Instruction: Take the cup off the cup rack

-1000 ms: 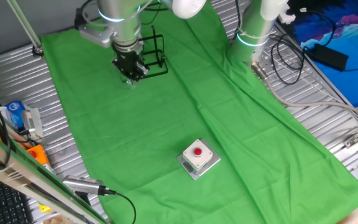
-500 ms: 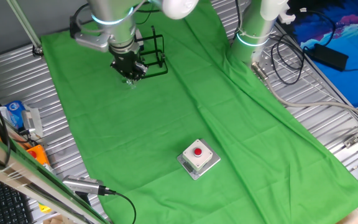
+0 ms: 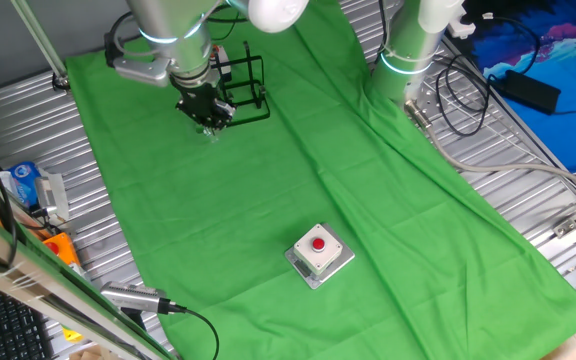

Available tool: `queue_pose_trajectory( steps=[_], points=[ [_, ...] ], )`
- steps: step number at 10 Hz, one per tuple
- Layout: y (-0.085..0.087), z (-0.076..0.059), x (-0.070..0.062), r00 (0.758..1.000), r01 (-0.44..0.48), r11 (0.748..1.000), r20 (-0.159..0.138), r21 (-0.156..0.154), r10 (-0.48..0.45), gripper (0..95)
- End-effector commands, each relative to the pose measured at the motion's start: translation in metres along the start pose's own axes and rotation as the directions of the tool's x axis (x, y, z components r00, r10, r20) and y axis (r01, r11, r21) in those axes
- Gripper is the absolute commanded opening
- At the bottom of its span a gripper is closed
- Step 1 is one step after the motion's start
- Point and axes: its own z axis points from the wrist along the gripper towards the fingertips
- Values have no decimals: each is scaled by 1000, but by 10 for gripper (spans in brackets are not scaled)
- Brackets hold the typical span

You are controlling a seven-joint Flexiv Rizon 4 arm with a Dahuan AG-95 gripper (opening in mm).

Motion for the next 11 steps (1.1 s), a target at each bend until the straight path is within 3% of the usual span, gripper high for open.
queue_pose_trajectory(
  steps=[1,4,6,11],
  points=[
    [-1,0,-2,1000,-7,1000,-12,-7,6,0],
    [-1,0,-2,999,-47,999,-9,-21,47,0],
    [-1,0,-2,996,-87,996,-24,-14,87,0],
    [-1,0,-2,989,-144,989,-26,-7,144,0]
  ],
)
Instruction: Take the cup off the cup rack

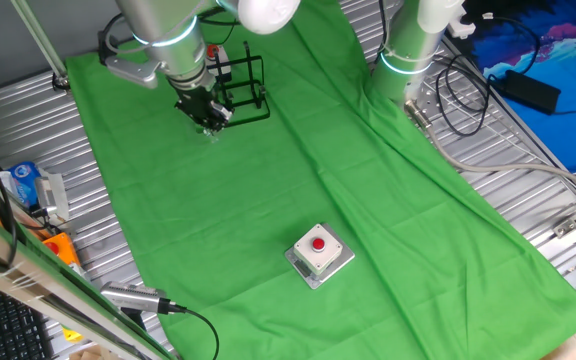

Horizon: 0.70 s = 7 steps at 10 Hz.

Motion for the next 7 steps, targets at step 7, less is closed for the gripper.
queue_pose_trajectory(
  steps=[7],
  points=[
    [1,0,1,999,-50,999,5,11,50,0]
  ],
)
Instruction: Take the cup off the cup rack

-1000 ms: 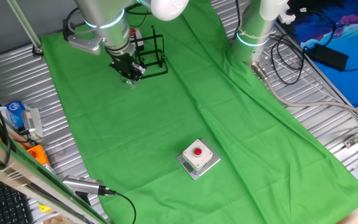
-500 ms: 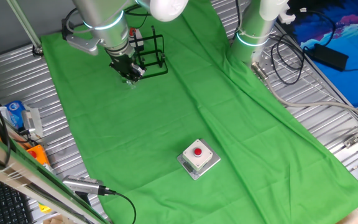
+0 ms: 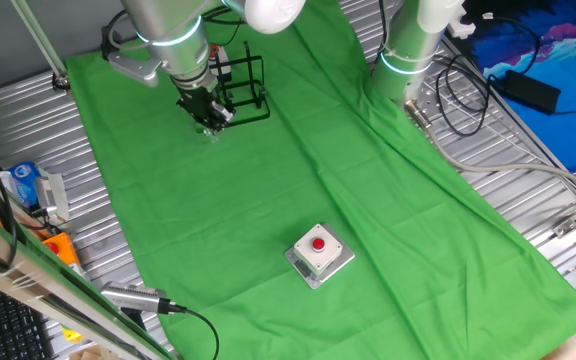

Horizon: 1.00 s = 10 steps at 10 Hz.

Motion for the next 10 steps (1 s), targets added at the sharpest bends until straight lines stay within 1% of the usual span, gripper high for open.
queue_pose_trajectory(
  steps=[1,3,6,7,8,9,10],
  points=[
    [0,0,0,1000,16,1000,-2,-2,-16,0],
    [0,0,0,1000,24,1000,-3,-8,-24,0],
    [0,0,0,999,43,999,-13,-9,-43,0],
    [0,0,0,998,62,998,-22,-15,-62,0],
    [0,0,1,994,102,995,-45,-16,-103,0],
    [-1,-1,3,990,127,992,-55,-16,-128,0],
    [-3,-3,6,986,151,989,-69,-11,-151,190]
  ],
)
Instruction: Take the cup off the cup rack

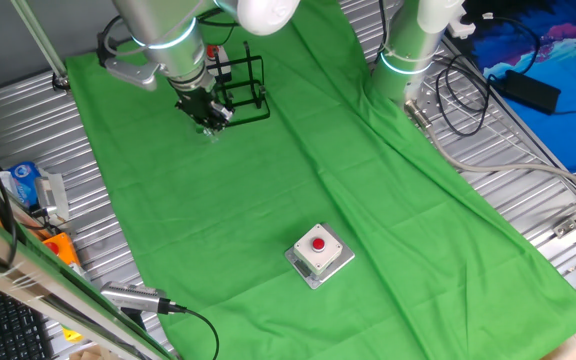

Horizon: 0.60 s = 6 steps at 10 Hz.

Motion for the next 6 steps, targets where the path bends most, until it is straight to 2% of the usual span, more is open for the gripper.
queue_pose_trajectory(
  steps=[1,2,3,4,5,6],
  points=[
    [-6,0,6,995,93,995,-36,17,-93,190],
    [-15,2,11,990,135,991,-37,17,-135,380],
    [-23,4,16,983,178,984,-37,19,-177,380],
    [-32,7,21,969,248,969,-34,27,-247,570],
    [-38,9,24,955,297,954,-28,35,-296,570],
    [-46,11,27,930,367,930,-25,41,-366,760]
  ],
)
